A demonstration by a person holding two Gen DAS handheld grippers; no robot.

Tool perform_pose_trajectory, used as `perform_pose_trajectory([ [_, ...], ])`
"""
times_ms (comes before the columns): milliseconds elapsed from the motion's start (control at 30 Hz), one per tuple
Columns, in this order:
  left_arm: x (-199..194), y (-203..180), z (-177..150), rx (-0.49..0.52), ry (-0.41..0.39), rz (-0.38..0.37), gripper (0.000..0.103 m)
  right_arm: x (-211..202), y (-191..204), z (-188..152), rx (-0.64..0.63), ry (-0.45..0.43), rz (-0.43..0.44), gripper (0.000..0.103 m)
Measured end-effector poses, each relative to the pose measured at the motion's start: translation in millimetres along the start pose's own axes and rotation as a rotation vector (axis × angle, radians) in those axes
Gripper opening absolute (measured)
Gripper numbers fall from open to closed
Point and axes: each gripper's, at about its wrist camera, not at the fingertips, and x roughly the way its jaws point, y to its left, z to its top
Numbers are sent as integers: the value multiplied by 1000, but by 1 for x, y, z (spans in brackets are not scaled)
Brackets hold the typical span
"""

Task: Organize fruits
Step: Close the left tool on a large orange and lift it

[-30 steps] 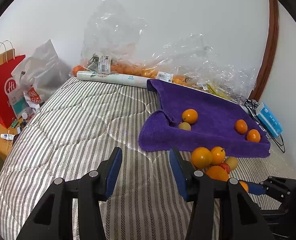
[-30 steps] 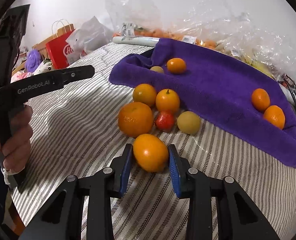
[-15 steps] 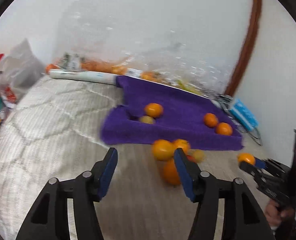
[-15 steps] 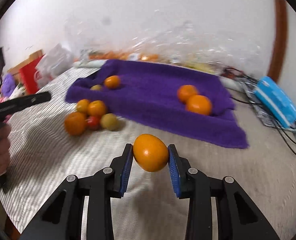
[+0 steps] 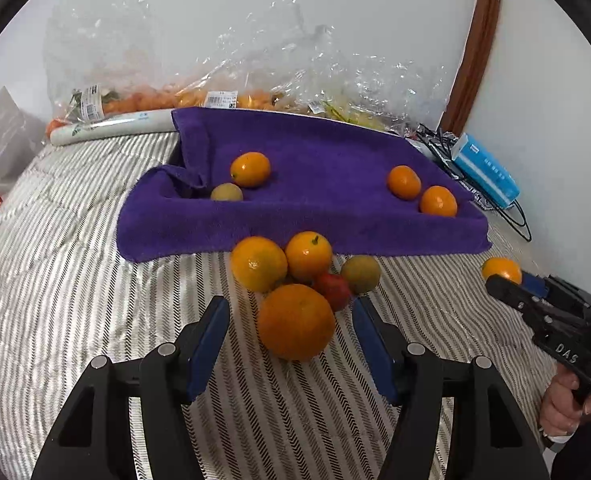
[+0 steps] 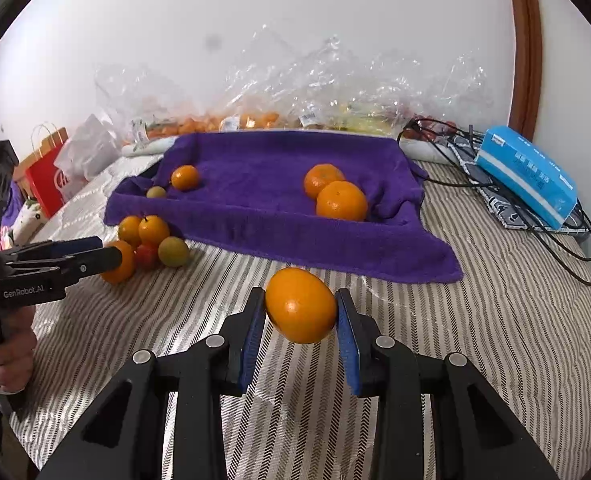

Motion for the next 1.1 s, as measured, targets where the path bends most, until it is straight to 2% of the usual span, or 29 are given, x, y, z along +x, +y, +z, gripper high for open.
perform_pose_trajectory([
  [67, 3, 2, 1, -19, 11, 3, 59, 2, -2, -1, 12, 13, -12, 35],
  [100, 5, 3, 0, -26, 22, 5, 51, 3, -4, -1, 24, 20, -11, 35],
  [233, 8, 5, 0, -34, 38, -15, 40, 5, -11, -2, 60, 28, 1, 35],
  [800, 0, 11, -1, -71, 3, -45, 39, 7, -6, -1, 32, 37, -17, 35],
  [1100, -11, 10, 0, -73, -64, -47, 39, 7, -6, -1, 33, 39, -15, 35],
])
